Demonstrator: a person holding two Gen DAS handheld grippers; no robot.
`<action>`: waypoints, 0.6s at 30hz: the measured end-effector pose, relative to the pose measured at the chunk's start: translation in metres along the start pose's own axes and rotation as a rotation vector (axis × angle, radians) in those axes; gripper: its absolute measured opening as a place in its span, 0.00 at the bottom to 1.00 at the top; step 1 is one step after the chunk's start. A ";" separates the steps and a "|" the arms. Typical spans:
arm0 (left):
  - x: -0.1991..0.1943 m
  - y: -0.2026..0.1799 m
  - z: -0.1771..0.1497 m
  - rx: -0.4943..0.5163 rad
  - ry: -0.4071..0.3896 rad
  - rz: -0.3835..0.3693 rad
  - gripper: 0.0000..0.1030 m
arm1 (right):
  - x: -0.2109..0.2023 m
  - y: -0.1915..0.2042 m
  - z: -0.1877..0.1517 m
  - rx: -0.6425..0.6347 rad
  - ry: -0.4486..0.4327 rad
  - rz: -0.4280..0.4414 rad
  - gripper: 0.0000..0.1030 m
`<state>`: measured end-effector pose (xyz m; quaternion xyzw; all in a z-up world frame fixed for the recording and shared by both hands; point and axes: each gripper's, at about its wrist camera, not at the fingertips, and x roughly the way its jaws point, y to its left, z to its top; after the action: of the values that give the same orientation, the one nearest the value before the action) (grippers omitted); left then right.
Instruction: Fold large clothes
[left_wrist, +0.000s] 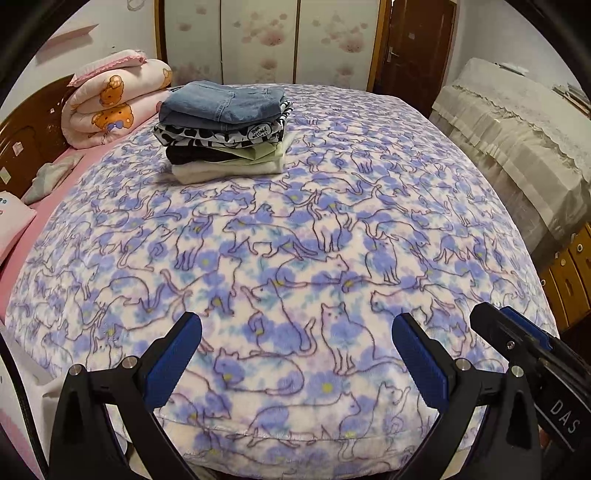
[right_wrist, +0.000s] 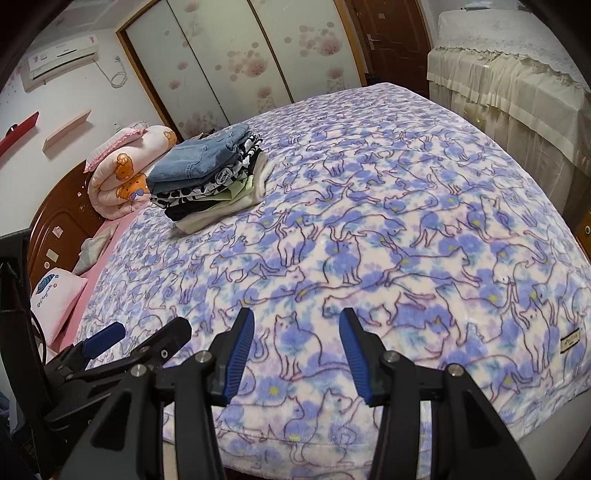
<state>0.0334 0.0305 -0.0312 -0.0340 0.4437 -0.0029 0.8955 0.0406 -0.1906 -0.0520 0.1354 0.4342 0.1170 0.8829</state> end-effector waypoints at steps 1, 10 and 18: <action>-0.001 0.001 -0.001 0.000 0.000 0.001 0.99 | -0.001 0.000 0.000 0.000 0.002 0.000 0.47; -0.005 0.003 -0.007 -0.004 0.000 -0.001 0.99 | -0.009 0.005 -0.010 -0.009 -0.010 -0.016 0.47; -0.005 0.002 -0.008 -0.006 0.003 0.003 0.99 | -0.012 0.006 -0.013 -0.015 -0.017 -0.027 0.47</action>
<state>0.0239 0.0317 -0.0320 -0.0360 0.4451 -0.0004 0.8947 0.0221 -0.1875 -0.0491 0.1236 0.4277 0.1072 0.8890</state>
